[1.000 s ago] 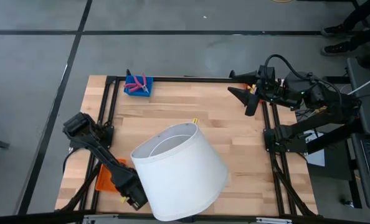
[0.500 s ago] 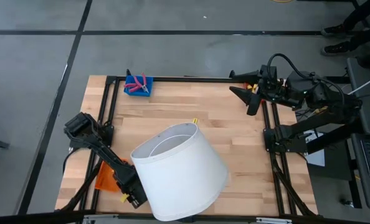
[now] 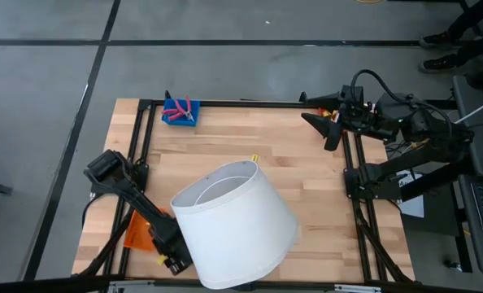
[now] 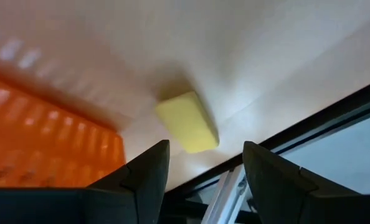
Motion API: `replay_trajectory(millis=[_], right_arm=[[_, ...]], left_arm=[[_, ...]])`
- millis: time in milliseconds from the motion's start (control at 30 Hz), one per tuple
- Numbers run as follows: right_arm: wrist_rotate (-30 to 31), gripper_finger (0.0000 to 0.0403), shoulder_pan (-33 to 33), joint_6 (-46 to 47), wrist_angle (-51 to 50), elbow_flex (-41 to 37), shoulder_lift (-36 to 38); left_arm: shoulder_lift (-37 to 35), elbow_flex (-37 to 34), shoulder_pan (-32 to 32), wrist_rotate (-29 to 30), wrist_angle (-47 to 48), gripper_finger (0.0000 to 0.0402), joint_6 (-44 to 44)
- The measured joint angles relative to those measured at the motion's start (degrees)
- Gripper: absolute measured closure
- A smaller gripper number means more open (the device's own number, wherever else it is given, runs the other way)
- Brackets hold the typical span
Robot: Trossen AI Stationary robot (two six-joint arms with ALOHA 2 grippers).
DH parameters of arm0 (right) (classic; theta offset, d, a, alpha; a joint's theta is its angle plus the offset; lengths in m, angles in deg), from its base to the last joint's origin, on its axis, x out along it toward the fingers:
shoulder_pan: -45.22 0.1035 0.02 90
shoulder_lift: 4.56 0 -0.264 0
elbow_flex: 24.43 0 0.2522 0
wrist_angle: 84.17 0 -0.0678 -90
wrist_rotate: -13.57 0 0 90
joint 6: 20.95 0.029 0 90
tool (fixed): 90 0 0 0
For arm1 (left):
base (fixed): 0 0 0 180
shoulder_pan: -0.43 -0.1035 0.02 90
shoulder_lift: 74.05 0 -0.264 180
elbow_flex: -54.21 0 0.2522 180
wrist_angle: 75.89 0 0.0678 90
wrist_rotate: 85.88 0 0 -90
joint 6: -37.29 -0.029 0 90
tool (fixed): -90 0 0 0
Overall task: Pick & Place School Supplies
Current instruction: Put the yellow eraser into the orange basket
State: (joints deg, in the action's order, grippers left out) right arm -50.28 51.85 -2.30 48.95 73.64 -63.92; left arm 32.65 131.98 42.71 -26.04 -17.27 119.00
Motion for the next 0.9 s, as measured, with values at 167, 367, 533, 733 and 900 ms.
replay_trajectory(millis=[167, 367, 533, 733, 900], right_arm=[[-0.01, 0.0138, 0.0, 0.11, -0.85, 0.0, 0.0], [-0.02, 0.0138, 0.0, 0.45, -1.42, 0.0, 0.0], [-0.02, 0.0138, 0.0, 0.46, -1.4, 0.0, 0.04], [-0.02, 0.0138, 0.0, 0.44, -1.42, 0.0, 0.09], [-0.02, 0.0138, 0.0, 0.42, -1.44, 0.0, 0.09]], left_arm=[[2.68, 0.0, 0.43, -1.59, -1.34, 0.0201, -0.43], [4.17, 0.0, 0.1, -2.09, -1.45, 0.0201, -2.11], [4.26, 0.0, -0.8, -2.41, -1.43, 0.021, -3.44], [4.26, 0.0, -1.52, -2.26, -1.4, 0.029, -3.48], [3.61, 0.03, -1.55, -1.92, -1.28, 0.035, -3.49]])
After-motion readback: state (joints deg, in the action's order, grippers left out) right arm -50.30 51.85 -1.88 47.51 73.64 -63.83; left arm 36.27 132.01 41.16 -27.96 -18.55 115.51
